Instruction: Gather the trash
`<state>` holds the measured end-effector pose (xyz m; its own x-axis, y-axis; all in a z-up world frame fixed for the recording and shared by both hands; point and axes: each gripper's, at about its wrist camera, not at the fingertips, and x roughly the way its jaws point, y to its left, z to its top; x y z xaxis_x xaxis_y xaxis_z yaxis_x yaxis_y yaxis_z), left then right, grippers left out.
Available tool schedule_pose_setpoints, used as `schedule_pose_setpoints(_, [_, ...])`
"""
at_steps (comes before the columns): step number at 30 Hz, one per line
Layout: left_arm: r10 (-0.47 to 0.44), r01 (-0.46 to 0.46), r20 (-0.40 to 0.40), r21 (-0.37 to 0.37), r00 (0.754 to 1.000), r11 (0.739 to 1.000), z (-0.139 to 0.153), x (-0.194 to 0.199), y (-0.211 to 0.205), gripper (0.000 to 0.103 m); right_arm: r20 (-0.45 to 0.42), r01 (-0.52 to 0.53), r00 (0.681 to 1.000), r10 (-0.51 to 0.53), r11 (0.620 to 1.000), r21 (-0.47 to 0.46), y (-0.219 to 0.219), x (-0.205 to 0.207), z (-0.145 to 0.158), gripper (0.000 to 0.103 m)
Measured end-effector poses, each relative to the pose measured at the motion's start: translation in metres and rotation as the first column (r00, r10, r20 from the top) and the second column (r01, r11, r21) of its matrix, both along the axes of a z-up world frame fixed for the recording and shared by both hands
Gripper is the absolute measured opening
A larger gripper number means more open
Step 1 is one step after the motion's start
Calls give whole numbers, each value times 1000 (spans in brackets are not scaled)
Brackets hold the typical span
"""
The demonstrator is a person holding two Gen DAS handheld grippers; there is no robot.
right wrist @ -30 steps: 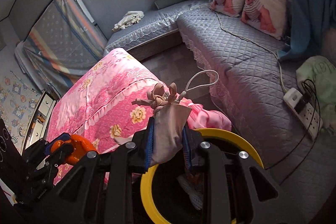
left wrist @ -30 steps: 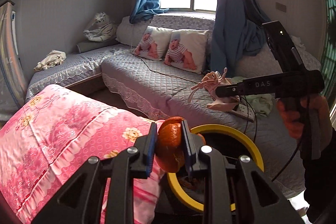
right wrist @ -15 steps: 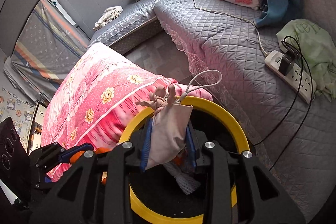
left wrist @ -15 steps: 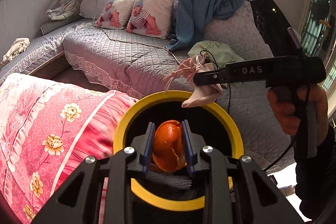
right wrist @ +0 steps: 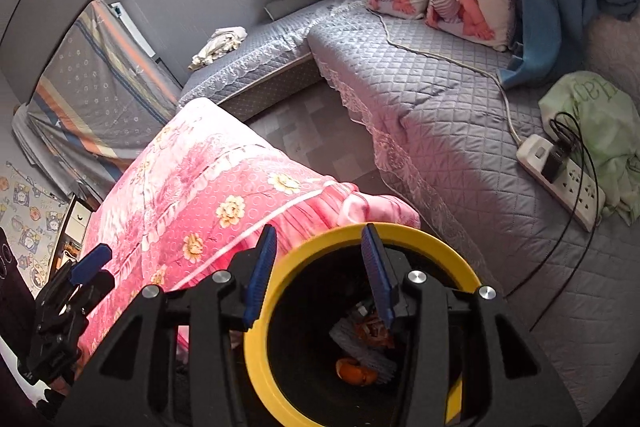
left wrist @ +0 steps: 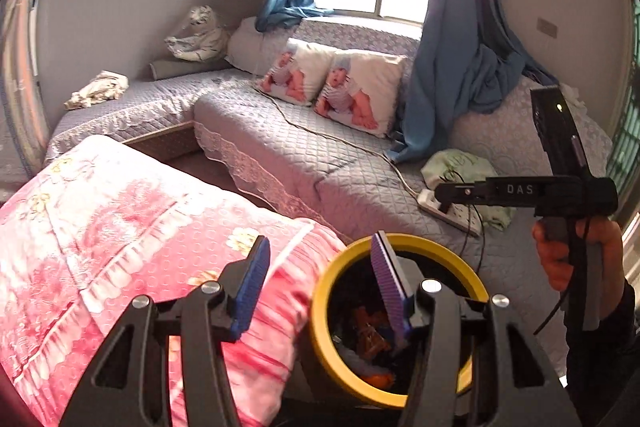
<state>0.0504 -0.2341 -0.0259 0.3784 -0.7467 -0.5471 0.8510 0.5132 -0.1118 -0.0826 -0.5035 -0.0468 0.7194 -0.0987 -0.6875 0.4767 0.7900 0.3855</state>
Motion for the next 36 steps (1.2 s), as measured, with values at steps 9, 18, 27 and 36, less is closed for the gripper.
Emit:
schedule_pose_setpoints(9, [489,-466,165,-161,857,870,57,14,123,52,140,-220,962,236,968,-124,99,87,48,48])
schedule_pose_setpoints(18, [819,-756,249,-315,517,573,94,-7,231,63,275,-256,894,353,908,-331,211,124,84,69])
schedule_pose_setpoints(27, [864,-810,312,-324,396,488,85,-29,258,90,349,-149,879,326,881,-448,260,114,79,81])
schedule_pose_setpoints(36, [867,-815,276,-311,414,488,60,-34,266,95,342,-113,893,294,881,-460,263,103,56,92])
